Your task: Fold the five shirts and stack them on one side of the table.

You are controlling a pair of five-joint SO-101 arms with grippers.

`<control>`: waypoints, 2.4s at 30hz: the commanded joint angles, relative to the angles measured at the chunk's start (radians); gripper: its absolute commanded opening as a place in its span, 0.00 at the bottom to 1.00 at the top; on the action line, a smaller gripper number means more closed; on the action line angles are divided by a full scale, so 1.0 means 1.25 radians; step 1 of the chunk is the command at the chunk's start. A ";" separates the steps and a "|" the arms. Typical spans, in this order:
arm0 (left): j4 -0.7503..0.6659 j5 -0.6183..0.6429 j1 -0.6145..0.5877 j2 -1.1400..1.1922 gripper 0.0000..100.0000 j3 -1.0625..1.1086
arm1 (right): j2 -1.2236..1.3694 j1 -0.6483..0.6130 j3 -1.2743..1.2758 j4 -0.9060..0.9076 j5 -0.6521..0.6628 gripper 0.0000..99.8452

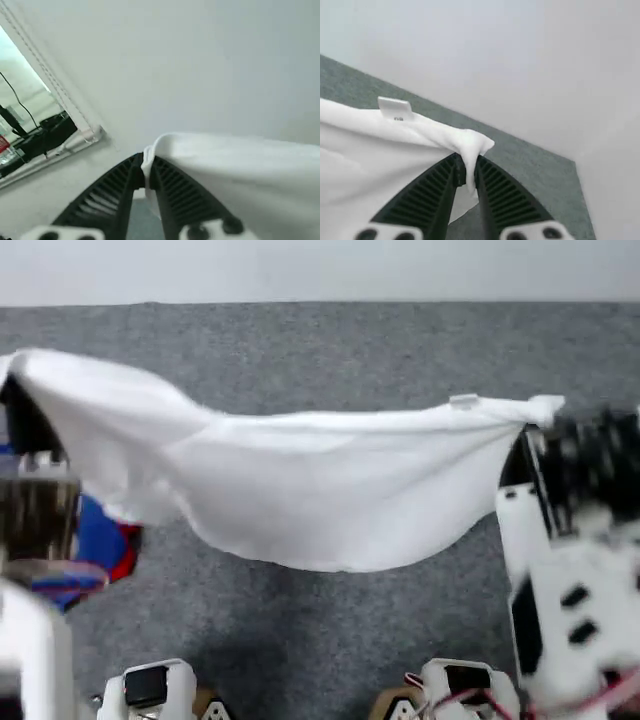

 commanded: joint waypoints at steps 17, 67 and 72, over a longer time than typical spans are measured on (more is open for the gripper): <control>-0.330 -0.010 -0.002 -0.157 0.00 0.115 | -0.024 0.014 -0.034 -0.026 0.005 0.01; -0.989 -0.290 0.113 -0.098 0.00 1.084 | -0.028 0.042 1.049 -0.760 0.129 0.01; -1.119 -0.288 0.113 0.137 0.00 0.999 | 0.024 0.042 1.080 -0.892 0.131 0.01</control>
